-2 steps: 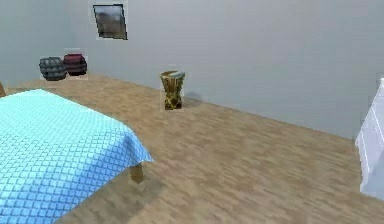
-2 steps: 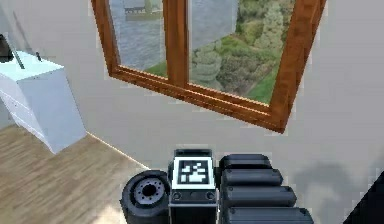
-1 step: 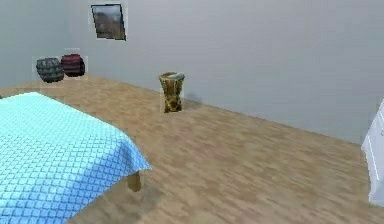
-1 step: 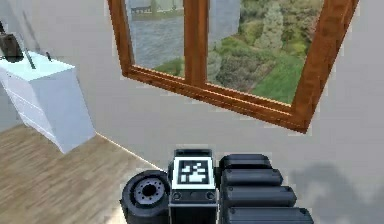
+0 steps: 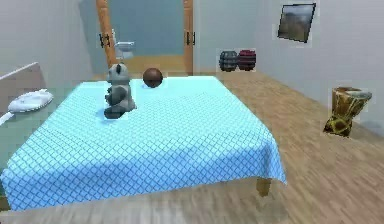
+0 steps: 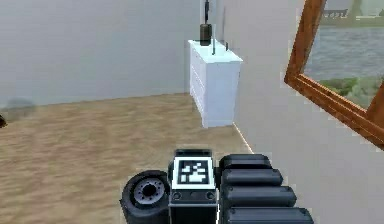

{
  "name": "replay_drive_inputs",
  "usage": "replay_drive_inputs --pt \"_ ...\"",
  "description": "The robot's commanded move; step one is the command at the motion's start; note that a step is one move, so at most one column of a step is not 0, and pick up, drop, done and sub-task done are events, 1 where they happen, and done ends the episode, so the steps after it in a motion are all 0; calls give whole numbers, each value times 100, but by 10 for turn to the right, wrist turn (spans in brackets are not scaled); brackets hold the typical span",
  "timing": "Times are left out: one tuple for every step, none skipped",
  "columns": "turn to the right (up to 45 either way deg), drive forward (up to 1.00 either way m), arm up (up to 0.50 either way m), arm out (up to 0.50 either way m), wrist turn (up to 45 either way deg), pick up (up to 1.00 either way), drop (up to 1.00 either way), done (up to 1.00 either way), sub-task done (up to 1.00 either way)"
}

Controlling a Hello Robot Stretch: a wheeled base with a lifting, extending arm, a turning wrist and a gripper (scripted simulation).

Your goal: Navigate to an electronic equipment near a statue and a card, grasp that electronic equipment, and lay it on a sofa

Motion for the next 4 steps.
replay_drive_inputs --pt "-450 0 0 0 0 0 0 0 0" --pt "-90 0 0 0 0 0 0 0 0" --pt "0 30 0 0 0 0 0 0 0" --pt "-450 0 0 0 0 0 0 0 0"
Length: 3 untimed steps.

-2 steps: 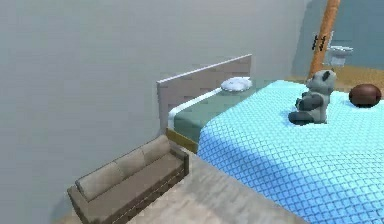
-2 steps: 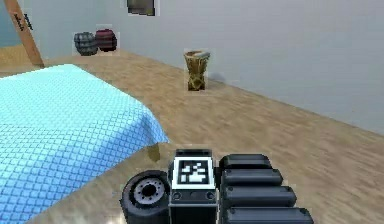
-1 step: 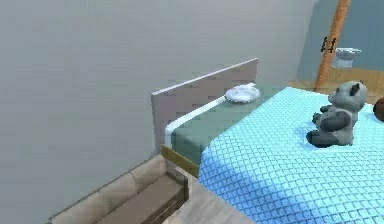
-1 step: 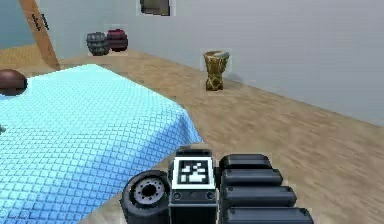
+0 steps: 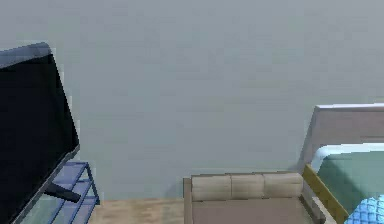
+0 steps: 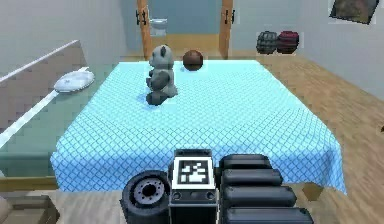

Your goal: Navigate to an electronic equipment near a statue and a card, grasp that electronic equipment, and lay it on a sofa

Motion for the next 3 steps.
replay_drive_inputs --pt "-150 0 0 0 0 0 0 0 0" --pt "0 35 0 0 0 0 0 0 0" --pt "-300 0 0 0 0 0 0 0 0"
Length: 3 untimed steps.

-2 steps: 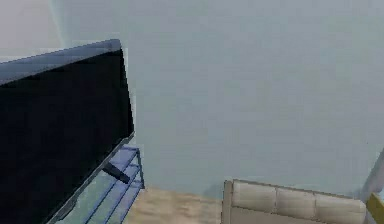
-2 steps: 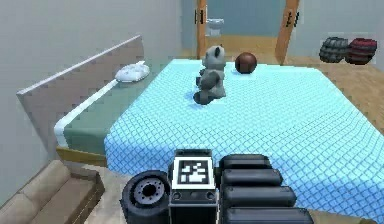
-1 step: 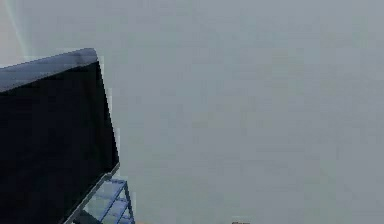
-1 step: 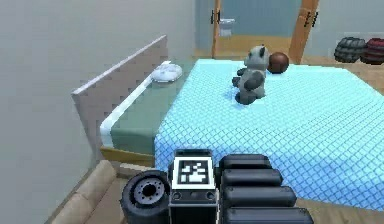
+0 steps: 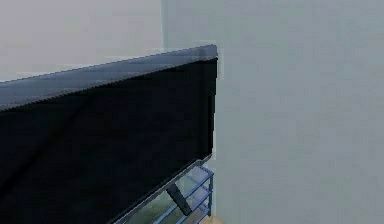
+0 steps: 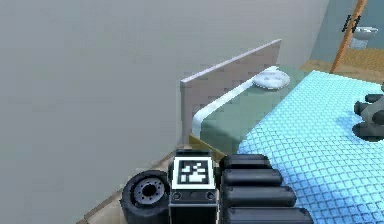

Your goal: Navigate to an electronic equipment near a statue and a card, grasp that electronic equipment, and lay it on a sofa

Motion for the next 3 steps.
replay_drive_inputs --pt "0 0 0 48 0 0 0 0 0" --pt "0 0 0 0 390 0 0 0 0" --pt "0 0 -40 0 0 0 0 0 0"
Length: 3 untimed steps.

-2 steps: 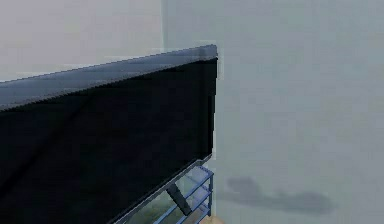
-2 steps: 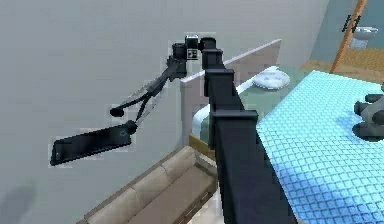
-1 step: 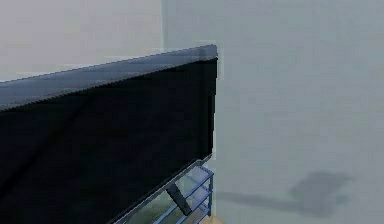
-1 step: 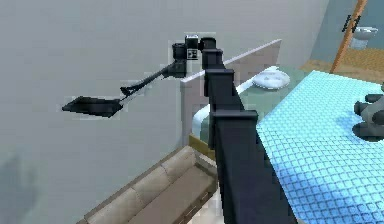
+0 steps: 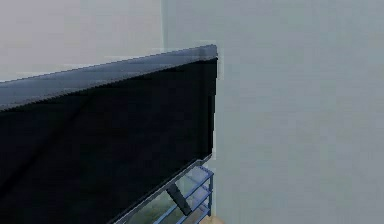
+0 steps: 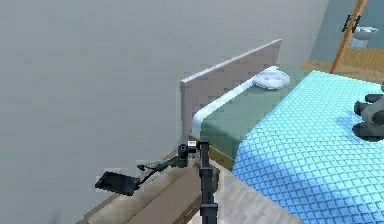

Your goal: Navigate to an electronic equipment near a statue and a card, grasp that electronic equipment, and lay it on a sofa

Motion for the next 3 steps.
replay_drive_inputs --pt "0 0 -32 0 0 0 0 0 0" --pt "0 0 0 0 0 0 100 0 0" --pt "0 0 10 0 0 0 0 0 0"
